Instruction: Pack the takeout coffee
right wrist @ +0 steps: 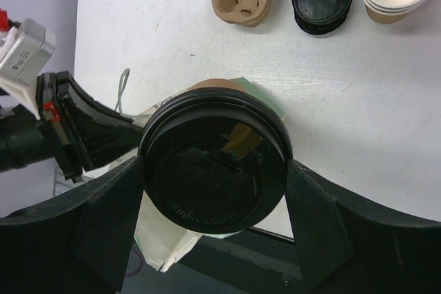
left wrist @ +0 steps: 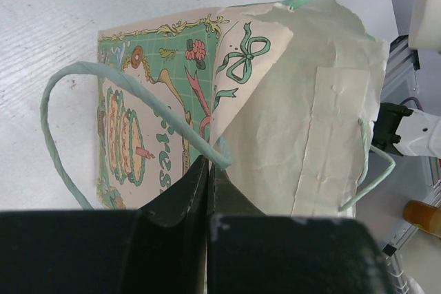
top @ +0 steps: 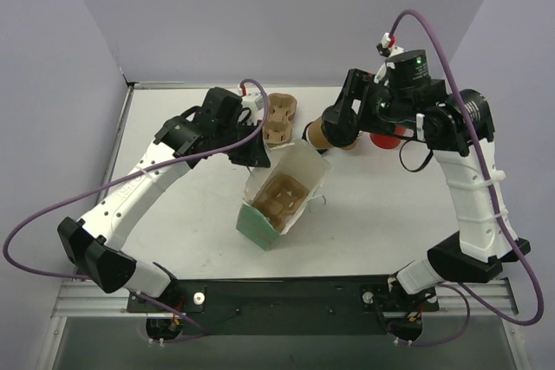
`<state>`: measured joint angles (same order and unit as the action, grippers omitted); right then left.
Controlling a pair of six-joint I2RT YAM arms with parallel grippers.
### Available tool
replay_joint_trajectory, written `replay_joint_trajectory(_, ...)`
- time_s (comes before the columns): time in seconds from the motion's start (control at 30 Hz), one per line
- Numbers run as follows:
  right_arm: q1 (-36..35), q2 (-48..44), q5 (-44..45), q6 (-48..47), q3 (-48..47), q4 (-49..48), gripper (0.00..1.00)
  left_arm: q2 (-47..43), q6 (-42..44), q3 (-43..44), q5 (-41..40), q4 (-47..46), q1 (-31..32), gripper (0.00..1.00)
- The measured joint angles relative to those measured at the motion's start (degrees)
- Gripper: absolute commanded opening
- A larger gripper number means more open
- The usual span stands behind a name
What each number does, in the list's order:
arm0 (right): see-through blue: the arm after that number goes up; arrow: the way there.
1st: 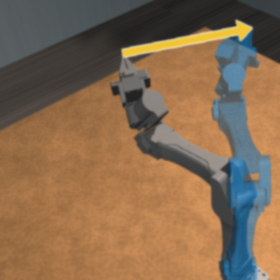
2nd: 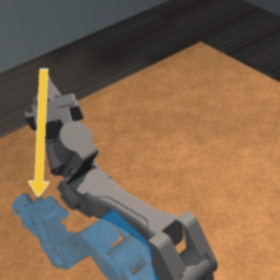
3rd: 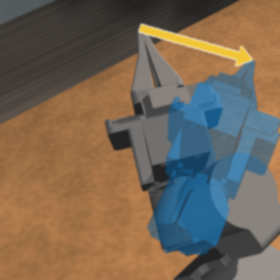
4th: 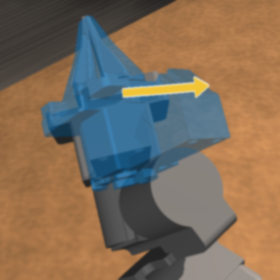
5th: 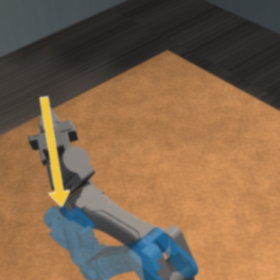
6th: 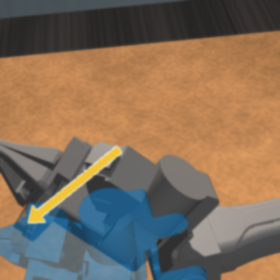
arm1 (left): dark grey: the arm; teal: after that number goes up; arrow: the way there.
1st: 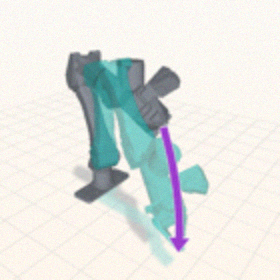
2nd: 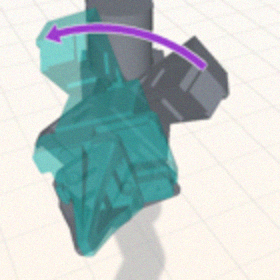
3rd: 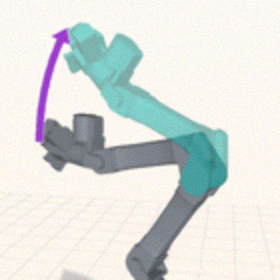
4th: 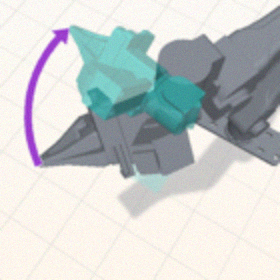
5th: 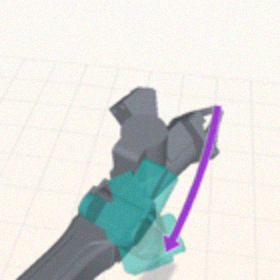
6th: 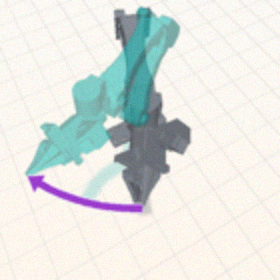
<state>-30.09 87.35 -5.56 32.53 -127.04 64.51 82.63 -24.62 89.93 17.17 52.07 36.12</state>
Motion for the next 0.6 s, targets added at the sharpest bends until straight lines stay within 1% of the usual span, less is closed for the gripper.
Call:
replay_joint_trajectory(0.17,0.00,-5.11,-0.96,-1.11,3.76,0.22,0.67,1.92,0.07,2.27,-0.20,-0.20,2.29,0.00)
replay_joint_trajectory(0.33,0.00,-9.09,-2.64,-2.40,7.15,0.50,0.67,3.87,1.90,5.60,-2.80,0.90,4.83,0.00)
replay_joint_trajectory(0.6,-0.81,-10.12,-5.33,-3.06,12.66,0.02,0.67,6.12,3.19,9.66,-3.89,1.55,5.64,0.00)
